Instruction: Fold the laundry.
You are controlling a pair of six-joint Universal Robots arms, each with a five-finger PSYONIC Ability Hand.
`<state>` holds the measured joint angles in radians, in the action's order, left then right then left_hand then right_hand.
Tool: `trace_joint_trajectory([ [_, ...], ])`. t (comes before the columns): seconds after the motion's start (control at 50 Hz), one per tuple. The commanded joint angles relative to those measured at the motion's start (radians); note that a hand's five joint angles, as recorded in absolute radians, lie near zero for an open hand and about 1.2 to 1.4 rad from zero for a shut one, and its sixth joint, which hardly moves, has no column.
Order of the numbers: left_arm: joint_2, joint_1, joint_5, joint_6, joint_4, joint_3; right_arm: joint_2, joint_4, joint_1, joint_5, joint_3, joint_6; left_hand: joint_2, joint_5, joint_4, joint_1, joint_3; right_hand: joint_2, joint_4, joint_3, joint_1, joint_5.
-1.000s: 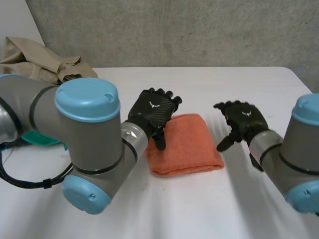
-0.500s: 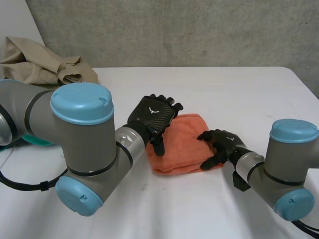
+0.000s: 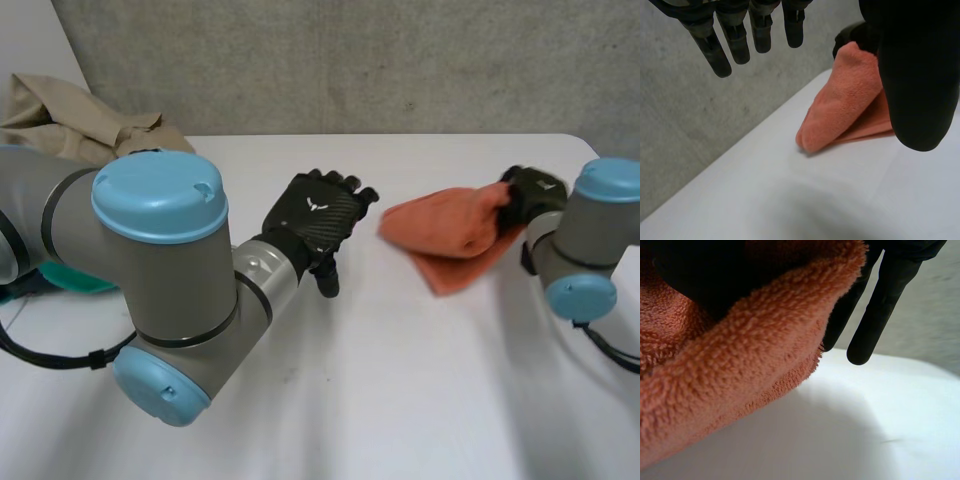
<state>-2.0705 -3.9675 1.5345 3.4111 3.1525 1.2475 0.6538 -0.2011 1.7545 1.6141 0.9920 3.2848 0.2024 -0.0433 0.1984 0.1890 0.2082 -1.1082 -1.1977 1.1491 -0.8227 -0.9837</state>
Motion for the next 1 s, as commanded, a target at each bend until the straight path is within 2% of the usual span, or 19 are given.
trace_joint_trajectory([
  [0.02, -0.01, 0.027, -0.036, -0.016, 0.0, -0.057, -0.195, 0.051, -0.127, 0.09, -0.353, -0.085, -0.009, 0.025, -0.005, 0.004, -0.015, -0.288, -0.199, 0.247, -0.574, -0.238],
  [0.16, -0.029, 0.027, -0.057, -0.038, 0.006, -0.082, -0.356, 0.123, -0.228, 0.107, -0.66, -0.102, -0.004, 0.019, 0.0, 0.01, -0.009, -0.288, -0.199, 0.247, -0.574, -0.238],
  [0.28, -0.042, 0.031, -0.057, -0.038, 0.006, -0.089, -0.393, 0.124, -0.292, 0.099, -0.736, -0.168, -0.001, 0.016, 0.003, 0.013, -0.006, -0.288, -0.199, 0.247, -0.574, -0.238],
  [0.36, -0.042, 0.034, -0.057, -0.038, 0.006, -0.089, -0.396, 0.124, -0.334, 0.07, -0.744, -0.203, -0.001, 0.016, 0.003, 0.013, -0.006, -0.288, -0.199, 0.247, -0.574, -0.238],
  [0.44, -0.045, 0.042, -0.059, -0.038, 0.006, -0.089, -0.398, 0.138, -0.36, -0.025, -0.745, -0.206, -0.001, 0.016, 0.003, 0.013, -0.006, -0.288, -0.199, 0.247, -0.574, -0.238],
  [0.48, -0.046, 0.047, -0.059, -0.038, 0.006, -0.089, -0.396, 0.176, -0.365, -0.075, -0.747, -0.208, -0.001, 0.016, 0.003, 0.013, -0.006, 0.771, 0.861, -0.812, 0.486, 0.821],
  [0.5, -0.046, 0.048, -0.059, -0.038, 0.004, -0.088, -0.396, 0.193, -0.365, -0.077, -0.747, -0.209, -0.001, 0.016, 0.003, 0.013, -0.006, 0.934, 1.023, -0.975, 0.648, 0.984],
  [0.6, -0.045, 0.053, -0.057, -0.039, 0.004, -0.083, -0.398, 0.226, -0.369, -0.069, -0.728, -0.27, -0.001, 0.016, 0.003, 0.013, -0.006, 0.934, 1.023, -0.975, 0.648, 0.984],
  [0.74, -0.04, 0.054, -0.057, -0.039, 0.004, -0.071, -0.367, 0.213, -0.388, 0.099, -0.688, -0.525, -0.004, 0.019, 0.0, 0.01, -0.009, 0.934, 1.023, -0.975, 0.648, 0.984],
  [0.78, -0.039, 0.056, -0.057, -0.041, 0.004, -0.071, -0.318, 0.163, -0.383, 0.116, -0.639, -0.606, -0.001, 0.016, 0.003, 0.013, -0.006, 0.934, 1.023, -0.975, 0.648, 0.984],
  [0.88, -0.033, 0.056, -0.057, -0.041, 0.004, -0.071, -0.154, -0.003, -0.379, 0.089, -0.407, -0.636, -0.004, 0.019, 0.0, 0.01, -0.009, 0.934, 1.023, -0.975, 0.648, 0.984],
  [0.9, -0.03, 0.056, -0.057, -0.041, 0.004, -0.071, -0.079, -0.088, -0.365, 0.066, -0.297, -0.63, -0.004, 0.019, 0.0, 0.01, -0.009, 0.934, 1.023, -0.975, 0.648, 0.984],
  [1.0, 0.013, 0.051, -0.051, -0.041, 0.004, -0.071, 0.148, -0.367, -0.256, -0.042, 0.011, -0.631, -0.012, 0.028, -0.008, 0.001, -0.018, 0.934, 1.023, -0.975, 0.648, 0.984],
])
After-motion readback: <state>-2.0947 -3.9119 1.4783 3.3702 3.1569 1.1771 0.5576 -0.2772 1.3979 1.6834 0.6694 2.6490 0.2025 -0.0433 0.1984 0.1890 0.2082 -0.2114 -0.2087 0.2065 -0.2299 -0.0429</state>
